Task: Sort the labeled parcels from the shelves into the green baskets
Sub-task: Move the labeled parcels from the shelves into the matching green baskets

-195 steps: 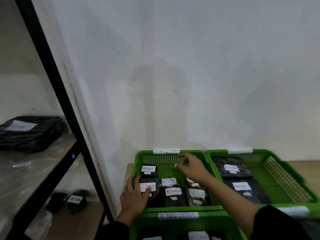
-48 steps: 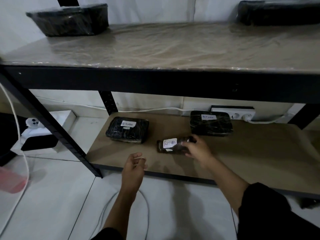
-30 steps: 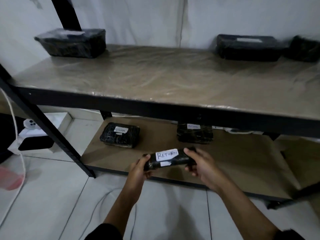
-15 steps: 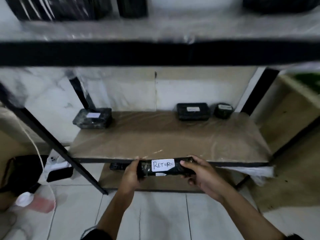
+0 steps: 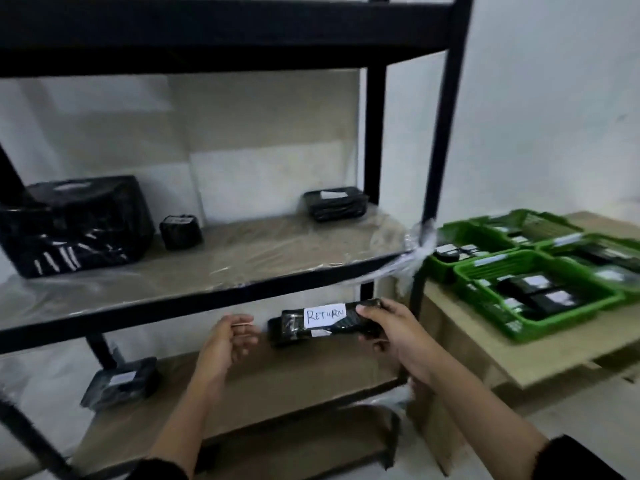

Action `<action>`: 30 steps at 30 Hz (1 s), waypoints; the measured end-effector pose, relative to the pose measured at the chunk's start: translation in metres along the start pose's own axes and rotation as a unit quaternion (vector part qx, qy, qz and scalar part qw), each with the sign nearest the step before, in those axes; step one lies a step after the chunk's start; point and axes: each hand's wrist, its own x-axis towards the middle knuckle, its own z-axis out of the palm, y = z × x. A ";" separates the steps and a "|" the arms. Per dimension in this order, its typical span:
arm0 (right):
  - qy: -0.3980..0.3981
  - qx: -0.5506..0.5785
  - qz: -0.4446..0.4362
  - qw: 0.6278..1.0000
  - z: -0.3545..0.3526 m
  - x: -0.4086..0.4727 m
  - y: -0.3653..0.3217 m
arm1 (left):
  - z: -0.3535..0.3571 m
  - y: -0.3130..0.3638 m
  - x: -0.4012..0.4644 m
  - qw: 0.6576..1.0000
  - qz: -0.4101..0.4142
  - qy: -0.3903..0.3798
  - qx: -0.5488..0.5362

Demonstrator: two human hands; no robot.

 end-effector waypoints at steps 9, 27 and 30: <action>0.099 0.006 -0.023 0.995 -0.187 -0.094 -0.007 | 0.191 0.001 -0.078 0.997 -0.012 -0.070 -0.019; 0.239 0.027 -0.003 0.971 -0.442 -0.127 0.022 | 0.463 -0.013 -0.090 0.975 -0.023 -0.219 0.030; 0.233 0.013 -0.006 0.972 -0.479 -0.099 0.019 | 0.502 -0.021 -0.070 0.974 -0.018 -0.221 0.039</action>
